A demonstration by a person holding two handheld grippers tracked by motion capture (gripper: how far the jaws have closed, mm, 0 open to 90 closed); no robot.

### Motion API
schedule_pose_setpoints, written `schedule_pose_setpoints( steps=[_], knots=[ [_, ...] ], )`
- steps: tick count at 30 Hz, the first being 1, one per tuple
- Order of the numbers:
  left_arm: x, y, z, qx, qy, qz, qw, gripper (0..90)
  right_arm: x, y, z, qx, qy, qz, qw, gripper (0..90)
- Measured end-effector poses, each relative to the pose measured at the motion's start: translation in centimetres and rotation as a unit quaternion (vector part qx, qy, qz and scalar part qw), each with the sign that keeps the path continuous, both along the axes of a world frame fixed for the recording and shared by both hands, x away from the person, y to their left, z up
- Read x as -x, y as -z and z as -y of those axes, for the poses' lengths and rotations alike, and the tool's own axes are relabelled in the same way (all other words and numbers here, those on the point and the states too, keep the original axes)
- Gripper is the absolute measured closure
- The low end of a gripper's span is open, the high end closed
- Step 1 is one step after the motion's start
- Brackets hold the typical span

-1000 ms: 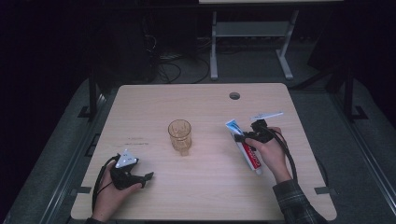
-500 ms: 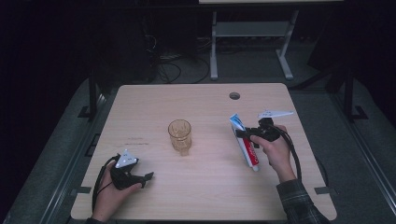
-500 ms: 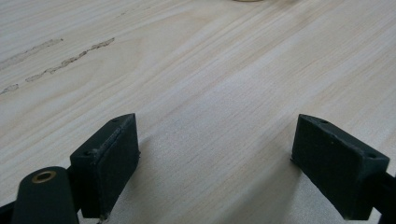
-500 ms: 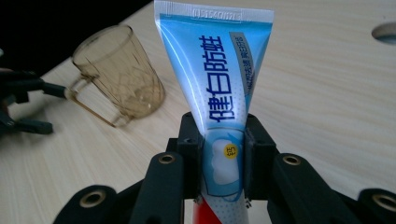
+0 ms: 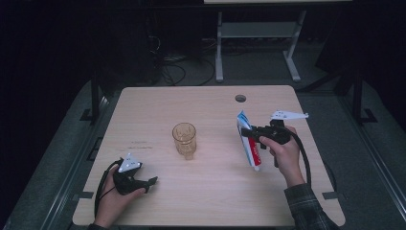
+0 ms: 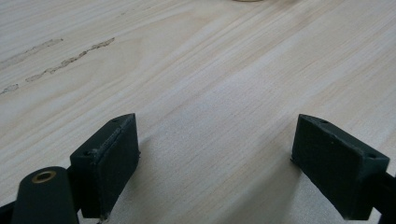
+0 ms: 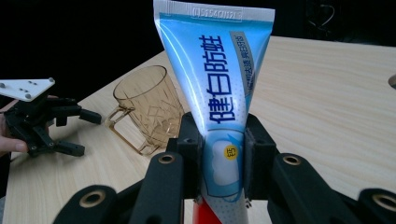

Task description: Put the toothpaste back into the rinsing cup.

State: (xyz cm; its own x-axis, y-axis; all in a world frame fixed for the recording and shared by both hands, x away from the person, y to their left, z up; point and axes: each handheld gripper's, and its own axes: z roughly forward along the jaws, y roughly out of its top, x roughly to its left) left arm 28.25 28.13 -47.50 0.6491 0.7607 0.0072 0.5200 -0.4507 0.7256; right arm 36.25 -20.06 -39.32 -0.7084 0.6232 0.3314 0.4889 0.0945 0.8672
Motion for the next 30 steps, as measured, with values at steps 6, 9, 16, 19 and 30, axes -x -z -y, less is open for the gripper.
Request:
schedule_pose_setpoints(
  steps=[6,9,16,19,30],
  knots=[
    [0.0,0.0,0.0,-0.001,0.0,0.001,1.0,13.8,0.3,-1.4,-0.2,-0.008,-0.006,0.019,0.9998,72.4],
    [0.0,0.0,0.0,0.0,0.0,0.001,1.0,13.8,0.4,-2.0,-0.3,-0.013,-0.009,0.026,0.9995,72.4],
    [0.0,0.0,0.0,-0.001,0.001,0.001,1.0,13.8,0.4,-3.2,-0.6,-0.011,-0.015,0.036,0.9992,72.3],
    [0.0,0.0,0.0,0.0,0.0,0.001,1.0,13.8,0.3,-4.1,-0.9,-0.011,-0.018,0.043,0.9988,72.3],
    [0.0,0.0,0.0,0.0,0.0,0.001,1.0,13.8,-0.2,-5.8,-1.6,-0.021,-0.025,0.059,0.9977,72.4]
  ],
)
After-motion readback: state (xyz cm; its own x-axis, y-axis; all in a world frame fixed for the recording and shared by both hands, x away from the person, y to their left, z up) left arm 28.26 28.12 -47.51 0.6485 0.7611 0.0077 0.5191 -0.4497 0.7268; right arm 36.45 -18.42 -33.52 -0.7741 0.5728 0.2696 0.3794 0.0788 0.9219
